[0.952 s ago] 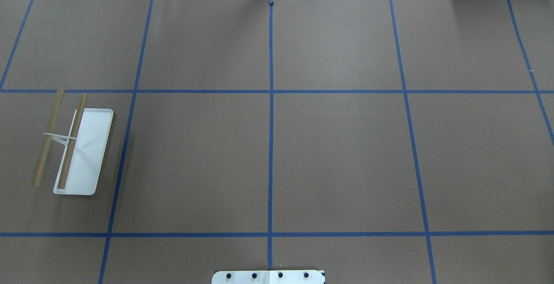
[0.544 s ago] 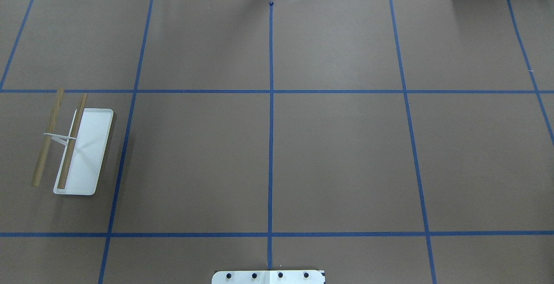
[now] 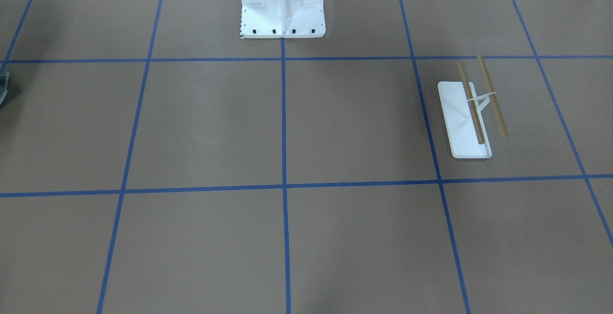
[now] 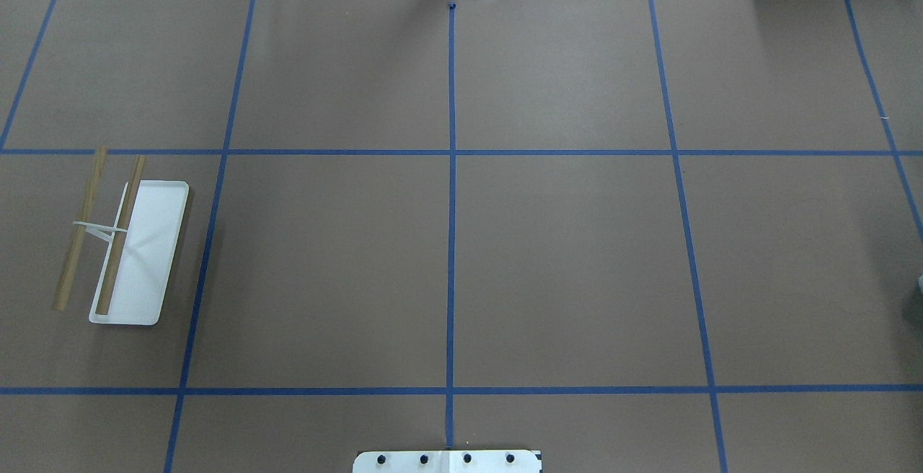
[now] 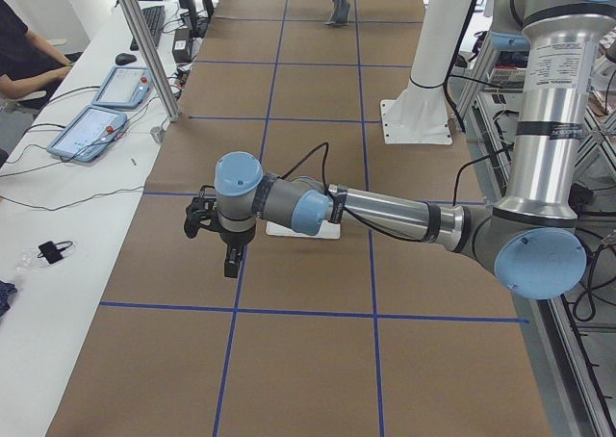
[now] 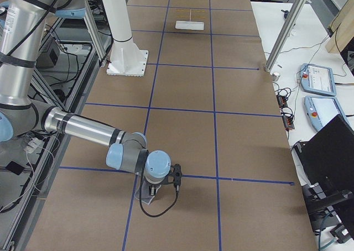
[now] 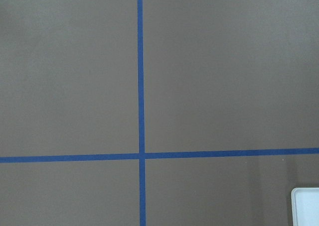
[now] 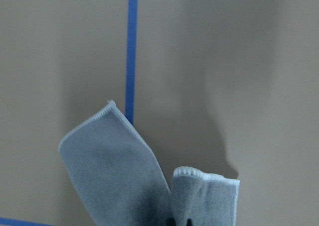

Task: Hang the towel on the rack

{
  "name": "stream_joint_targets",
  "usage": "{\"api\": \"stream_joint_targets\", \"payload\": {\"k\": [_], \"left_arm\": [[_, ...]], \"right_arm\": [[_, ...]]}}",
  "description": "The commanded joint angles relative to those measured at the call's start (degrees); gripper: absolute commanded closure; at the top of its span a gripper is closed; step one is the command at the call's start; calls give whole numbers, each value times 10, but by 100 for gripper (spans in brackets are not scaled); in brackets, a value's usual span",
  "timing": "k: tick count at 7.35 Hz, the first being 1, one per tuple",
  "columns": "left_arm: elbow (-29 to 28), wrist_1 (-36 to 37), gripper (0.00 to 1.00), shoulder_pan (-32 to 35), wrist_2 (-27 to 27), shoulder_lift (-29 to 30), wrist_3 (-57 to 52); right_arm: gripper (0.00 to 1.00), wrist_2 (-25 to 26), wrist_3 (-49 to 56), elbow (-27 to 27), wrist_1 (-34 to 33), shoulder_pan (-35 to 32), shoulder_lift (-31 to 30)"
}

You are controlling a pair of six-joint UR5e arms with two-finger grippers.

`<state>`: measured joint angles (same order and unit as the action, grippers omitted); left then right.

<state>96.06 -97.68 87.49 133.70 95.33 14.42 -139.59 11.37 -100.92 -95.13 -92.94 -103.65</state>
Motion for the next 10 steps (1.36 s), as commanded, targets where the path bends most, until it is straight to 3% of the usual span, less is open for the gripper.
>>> {"api": "stream_joint_targets", "payload": {"k": [1, 2, 4, 6, 8, 10], "left_arm": [[-3, 1, 2, -21, 0, 55, 110], [-6, 3, 2, -50, -1, 73, 118], [-65, -2, 2, -141, -6, 180, 251], [-81, -8, 2, -195, -3, 216, 316], [-81, -122, 2, -252, -5, 235, 535], [-82, -145, 2, -288, -6, 292, 684]], "right_arm": [[100, 1, -1, -31, -43, -20, 102], [100, 0, -3, -28, -44, -16, 149], [100, -2, -37, -27, -44, 25, 225], [100, -4, -94, -37, -41, 67, 294], [100, -1, -188, -58, -34, 136, 359], [100, 39, -325, -107, 57, 225, 385]]}}
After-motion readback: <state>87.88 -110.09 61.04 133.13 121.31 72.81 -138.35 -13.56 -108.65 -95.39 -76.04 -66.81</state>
